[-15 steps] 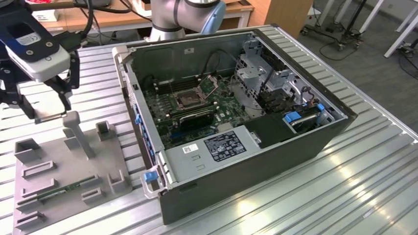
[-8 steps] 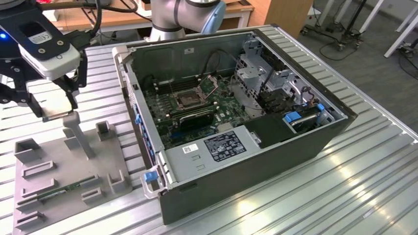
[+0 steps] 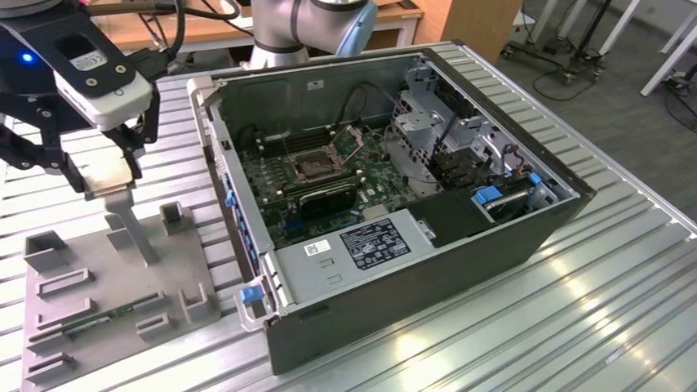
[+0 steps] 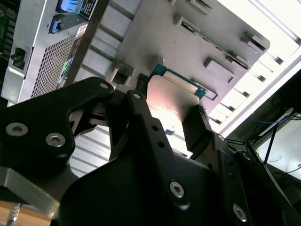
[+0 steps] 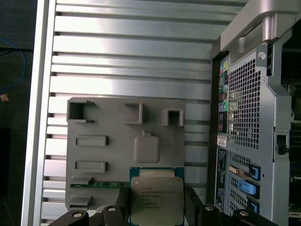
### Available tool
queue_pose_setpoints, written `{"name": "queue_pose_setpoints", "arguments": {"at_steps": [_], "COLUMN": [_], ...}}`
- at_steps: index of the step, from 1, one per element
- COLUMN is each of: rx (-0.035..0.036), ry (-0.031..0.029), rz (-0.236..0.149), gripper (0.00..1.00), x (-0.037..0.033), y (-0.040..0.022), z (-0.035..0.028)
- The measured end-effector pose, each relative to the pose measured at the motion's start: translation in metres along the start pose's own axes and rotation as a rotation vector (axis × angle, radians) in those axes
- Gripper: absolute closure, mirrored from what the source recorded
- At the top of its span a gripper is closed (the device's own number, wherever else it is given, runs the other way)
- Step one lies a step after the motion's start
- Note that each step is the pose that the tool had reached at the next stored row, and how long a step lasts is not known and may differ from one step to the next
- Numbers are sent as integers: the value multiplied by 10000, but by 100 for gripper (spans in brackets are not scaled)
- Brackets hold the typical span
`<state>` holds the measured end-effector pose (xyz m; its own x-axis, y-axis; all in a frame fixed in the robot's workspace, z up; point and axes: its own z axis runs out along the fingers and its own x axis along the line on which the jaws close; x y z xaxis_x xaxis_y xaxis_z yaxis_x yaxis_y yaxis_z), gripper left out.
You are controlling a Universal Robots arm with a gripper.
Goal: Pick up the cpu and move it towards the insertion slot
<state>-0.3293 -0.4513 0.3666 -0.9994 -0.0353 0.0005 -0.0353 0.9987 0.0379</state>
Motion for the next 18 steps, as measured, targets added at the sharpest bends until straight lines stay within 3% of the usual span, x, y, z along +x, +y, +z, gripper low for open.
{"name": "queue_pose_setpoints", "arguments": {"at_steps": [18], "rx": [0], "ry": [-1], "rz": [0], "gripper": [45], "x": [-278], "y": [-10], "z": [0]}}
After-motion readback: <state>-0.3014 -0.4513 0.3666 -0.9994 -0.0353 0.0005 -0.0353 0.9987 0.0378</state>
